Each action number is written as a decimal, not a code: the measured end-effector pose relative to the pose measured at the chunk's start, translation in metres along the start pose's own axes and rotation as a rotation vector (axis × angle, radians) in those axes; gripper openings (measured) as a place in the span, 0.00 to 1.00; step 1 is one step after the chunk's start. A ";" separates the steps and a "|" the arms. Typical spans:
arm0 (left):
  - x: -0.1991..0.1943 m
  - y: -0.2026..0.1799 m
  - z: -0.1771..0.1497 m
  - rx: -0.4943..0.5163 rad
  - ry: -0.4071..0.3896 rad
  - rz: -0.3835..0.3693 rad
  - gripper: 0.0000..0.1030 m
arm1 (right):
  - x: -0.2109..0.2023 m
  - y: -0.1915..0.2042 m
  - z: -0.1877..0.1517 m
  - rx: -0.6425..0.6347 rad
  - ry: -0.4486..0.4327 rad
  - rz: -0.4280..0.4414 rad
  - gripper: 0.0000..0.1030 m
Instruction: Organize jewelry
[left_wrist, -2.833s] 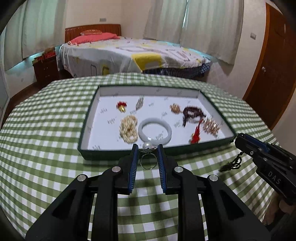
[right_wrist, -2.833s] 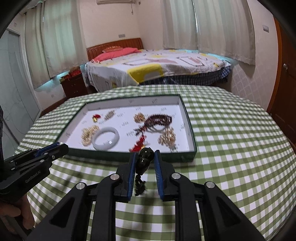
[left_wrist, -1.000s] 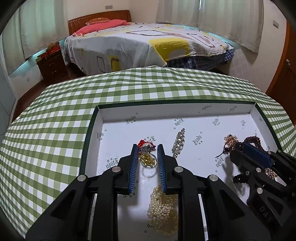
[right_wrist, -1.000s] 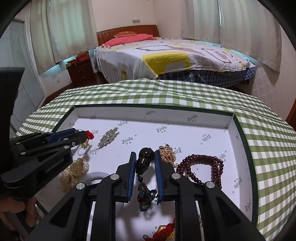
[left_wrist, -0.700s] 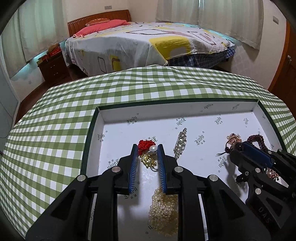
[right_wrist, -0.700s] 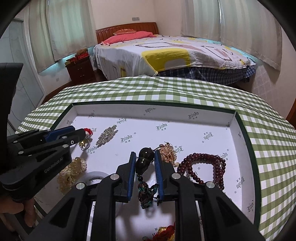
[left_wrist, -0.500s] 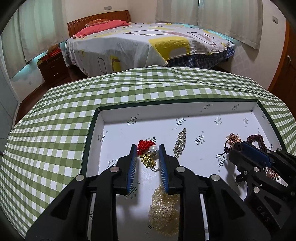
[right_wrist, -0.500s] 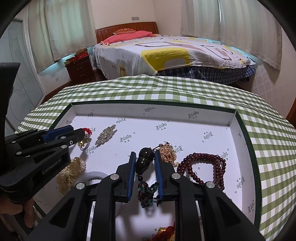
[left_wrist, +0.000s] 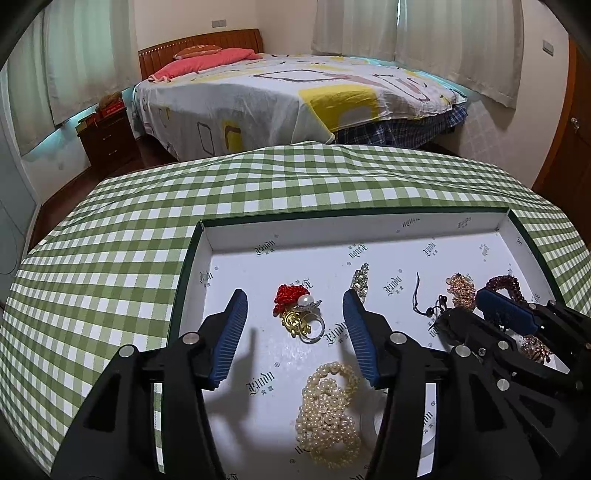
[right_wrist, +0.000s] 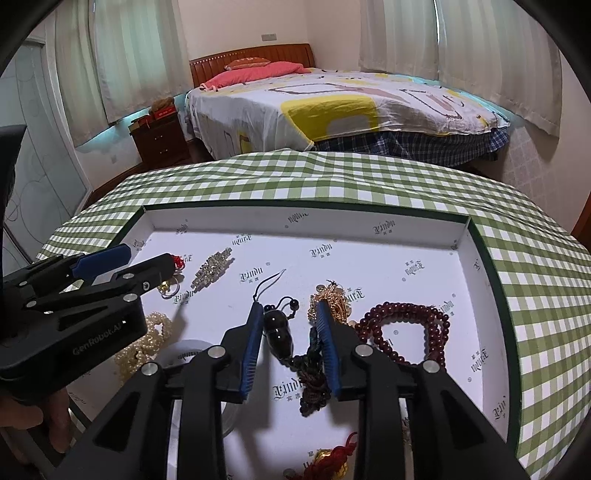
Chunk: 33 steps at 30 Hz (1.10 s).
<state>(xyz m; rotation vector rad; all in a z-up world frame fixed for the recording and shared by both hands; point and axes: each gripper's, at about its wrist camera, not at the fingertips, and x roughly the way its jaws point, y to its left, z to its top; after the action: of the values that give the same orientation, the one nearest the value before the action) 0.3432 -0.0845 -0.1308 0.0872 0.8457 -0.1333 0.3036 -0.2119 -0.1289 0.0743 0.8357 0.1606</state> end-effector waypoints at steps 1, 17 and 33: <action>-0.001 0.000 -0.001 0.000 0.000 -0.001 0.52 | -0.002 0.000 0.000 0.000 -0.007 -0.002 0.31; -0.047 0.000 -0.021 -0.020 -0.110 0.024 0.86 | -0.047 -0.015 -0.017 0.033 -0.100 -0.080 0.70; -0.129 0.004 -0.065 -0.038 -0.167 0.043 0.88 | -0.101 -0.019 -0.056 0.039 -0.142 -0.124 0.75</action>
<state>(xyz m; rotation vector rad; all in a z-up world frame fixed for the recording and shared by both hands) 0.2113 -0.0615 -0.0771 0.0578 0.6785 -0.0824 0.1978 -0.2479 -0.0945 0.0700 0.6993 0.0218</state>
